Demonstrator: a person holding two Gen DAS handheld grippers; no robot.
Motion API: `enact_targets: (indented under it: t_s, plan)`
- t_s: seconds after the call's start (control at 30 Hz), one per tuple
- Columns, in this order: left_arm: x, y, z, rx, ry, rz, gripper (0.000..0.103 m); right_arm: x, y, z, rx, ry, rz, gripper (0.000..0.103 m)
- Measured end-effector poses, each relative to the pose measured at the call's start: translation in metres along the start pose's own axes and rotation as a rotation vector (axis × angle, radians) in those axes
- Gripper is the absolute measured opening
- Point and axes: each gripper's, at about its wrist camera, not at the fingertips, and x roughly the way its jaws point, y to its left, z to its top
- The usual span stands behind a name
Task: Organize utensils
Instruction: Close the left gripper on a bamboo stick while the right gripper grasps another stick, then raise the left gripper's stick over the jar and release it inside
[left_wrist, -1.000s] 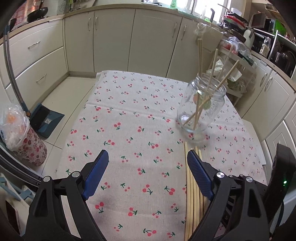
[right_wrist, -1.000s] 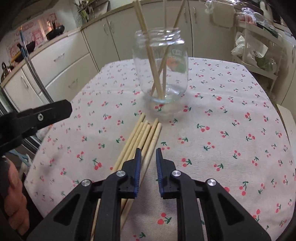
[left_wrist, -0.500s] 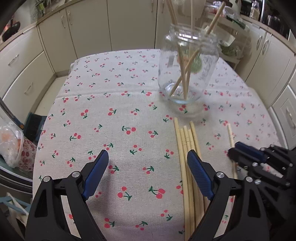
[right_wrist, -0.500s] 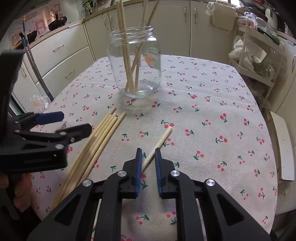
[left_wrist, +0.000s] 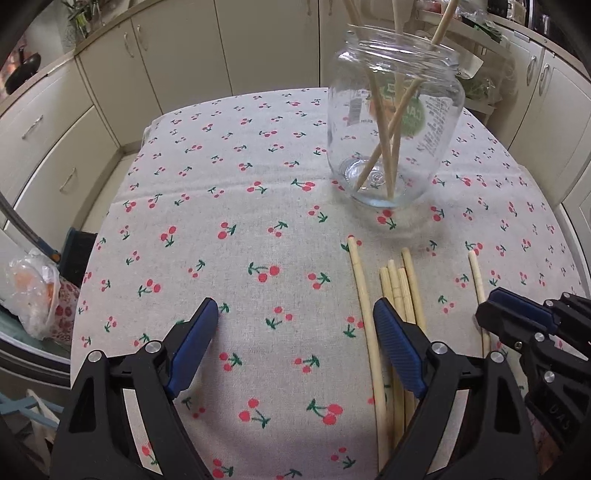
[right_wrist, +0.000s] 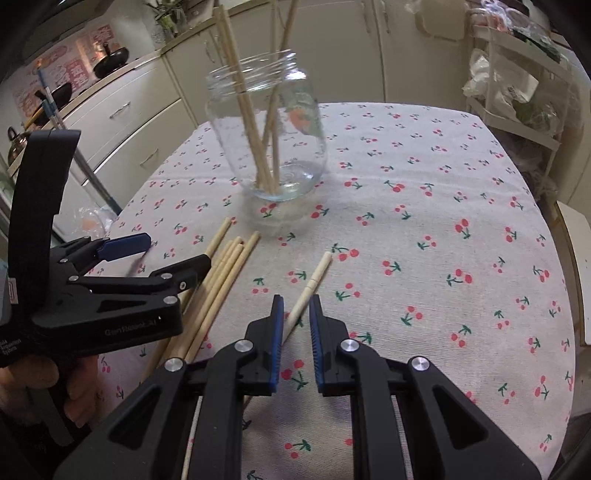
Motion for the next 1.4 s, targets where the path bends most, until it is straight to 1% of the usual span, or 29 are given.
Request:
enact_targets:
  t_s: [0.1,0.17,0.2,0.23,0.27,0.3,0.33,0.37,0.47,0.57,0.63,0.7,0.73,0.77,0.83,0.97,1.07,1.2,1.27,1.3,1.37,1.4]
  plan:
    - [0.003,-0.004,0.007,0.013,-0.01,-0.012,0.073,0.002,0.001,0.003,0.008,0.001,-0.034,0.015]
    - [0.005,-0.008,0.01,0.023,-0.02,-0.027,0.062,0.003,0.006,0.003,-0.011,-0.002,-0.049,0.015]
    - [0.005,-0.009,0.011,0.032,-0.026,-0.038,0.059,0.004,0.008,0.003,-0.029,-0.001,-0.049,0.015]
    - [0.004,-0.011,0.012,0.044,-0.031,-0.055,0.05,0.004,0.011,0.003,-0.057,0.004,-0.036,0.012]
    - [0.004,-0.013,0.012,0.063,-0.036,-0.073,0.041,0.004,0.014,0.002,-0.087,0.013,-0.024,0.012]
    - [0.003,-0.014,0.011,0.084,-0.04,-0.085,0.038,0.003,0.015,0.0,-0.117,0.018,-0.016,0.012]
    - [0.002,-0.014,0.011,0.107,-0.047,-0.11,0.031,0.002,0.015,-0.002,-0.137,0.023,-0.013,0.012]
    - [0.002,-0.013,0.01,0.116,-0.048,-0.121,0.028,0.001,0.014,-0.002,-0.144,0.03,-0.01,0.012]
    - [0.002,-0.012,0.012,0.154,-0.032,-0.151,0.025,0.0,0.004,0.001,-0.098,0.047,-0.014,0.012]
    - [0.003,-0.009,0.017,0.137,0.002,-0.162,0.025,0.003,0.003,0.005,-0.075,0.052,-0.023,0.013]
    - [0.005,-0.011,0.019,0.132,0.021,-0.147,0.025,0.005,0.008,0.007,-0.072,0.052,-0.039,0.015]
    - [0.005,-0.014,0.021,0.13,0.026,-0.13,0.025,0.007,0.012,0.008,-0.079,0.051,-0.064,0.015]
    - [0.006,-0.015,0.021,0.13,0.025,-0.127,0.023,0.007,0.012,0.009,-0.078,0.049,-0.071,0.015]
    - [0.006,-0.015,0.021,0.124,0.025,-0.135,0.011,0.007,0.013,0.008,-0.081,0.049,-0.076,0.014]
    - [0.006,-0.014,0.02,0.113,0.033,-0.155,0.005,0.007,0.014,0.008,-0.093,0.05,-0.084,0.011]
    - [0.004,-0.009,0.017,0.104,0.047,-0.197,0.005,0.005,0.01,0.008,-0.087,0.07,-0.069,0.011]
    - [0.002,-0.009,0.014,0.12,0.054,-0.193,0.005,0.006,0.009,0.009,-0.079,0.078,-0.071,0.012]
    - [0.001,-0.013,0.015,0.134,0.059,-0.171,0.006,0.007,0.014,0.008,-0.108,0.061,-0.104,0.012]
    - [0.001,-0.013,0.015,0.132,0.058,-0.17,0.005,0.006,0.017,0.003,-0.118,0.044,-0.115,0.011]
    - [-0.002,-0.012,0.016,0.118,0.046,-0.176,0.005,0.005,0.016,0.001,-0.104,0.035,-0.11,0.01]
    - [-0.016,-0.004,0.02,0.084,-0.012,-0.186,0.005,0.003,0.01,0.0,-0.066,0.025,-0.091,0.008]
    - [-0.027,0.002,0.025,0.054,-0.058,-0.206,0.005,0.002,0.005,-0.001,-0.036,0.018,-0.071,0.007]
